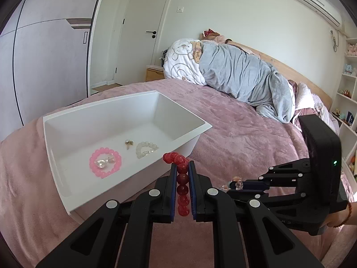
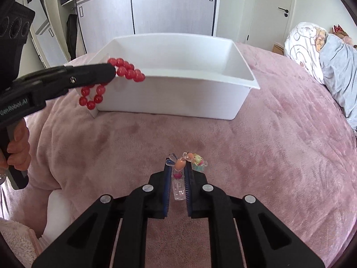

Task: Organize jewelry
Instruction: 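Carry the red bracelet and multicolored bracelet over the bin with both tools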

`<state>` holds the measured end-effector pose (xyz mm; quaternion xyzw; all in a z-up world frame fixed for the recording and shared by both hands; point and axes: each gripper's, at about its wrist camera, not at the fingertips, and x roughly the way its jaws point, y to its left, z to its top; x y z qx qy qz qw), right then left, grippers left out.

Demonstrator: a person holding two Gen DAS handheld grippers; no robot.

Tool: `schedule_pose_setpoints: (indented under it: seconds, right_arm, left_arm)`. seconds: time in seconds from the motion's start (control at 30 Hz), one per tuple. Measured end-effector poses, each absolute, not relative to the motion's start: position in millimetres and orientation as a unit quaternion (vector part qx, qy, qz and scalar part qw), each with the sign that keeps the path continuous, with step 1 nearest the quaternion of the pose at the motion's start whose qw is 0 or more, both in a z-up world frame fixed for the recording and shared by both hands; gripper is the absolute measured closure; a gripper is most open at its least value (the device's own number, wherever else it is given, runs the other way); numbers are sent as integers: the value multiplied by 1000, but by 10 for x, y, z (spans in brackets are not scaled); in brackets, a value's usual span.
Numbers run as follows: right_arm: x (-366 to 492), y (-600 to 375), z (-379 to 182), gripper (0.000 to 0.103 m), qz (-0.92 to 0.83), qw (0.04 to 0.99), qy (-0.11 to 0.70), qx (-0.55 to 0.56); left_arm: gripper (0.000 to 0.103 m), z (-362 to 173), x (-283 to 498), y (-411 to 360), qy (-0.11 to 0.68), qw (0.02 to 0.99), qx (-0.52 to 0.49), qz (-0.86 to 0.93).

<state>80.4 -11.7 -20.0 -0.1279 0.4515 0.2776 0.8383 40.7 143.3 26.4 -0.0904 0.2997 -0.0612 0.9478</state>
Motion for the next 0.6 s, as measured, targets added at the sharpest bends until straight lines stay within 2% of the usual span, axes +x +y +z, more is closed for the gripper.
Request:
schedule_pose_setpoints:
  seconds: [0.6]
  right_arm:
    - [1116,-219,771,92,294,881,358,-94]
  left_arm:
    - [88,610,591,1483,277,954,-108,-28]
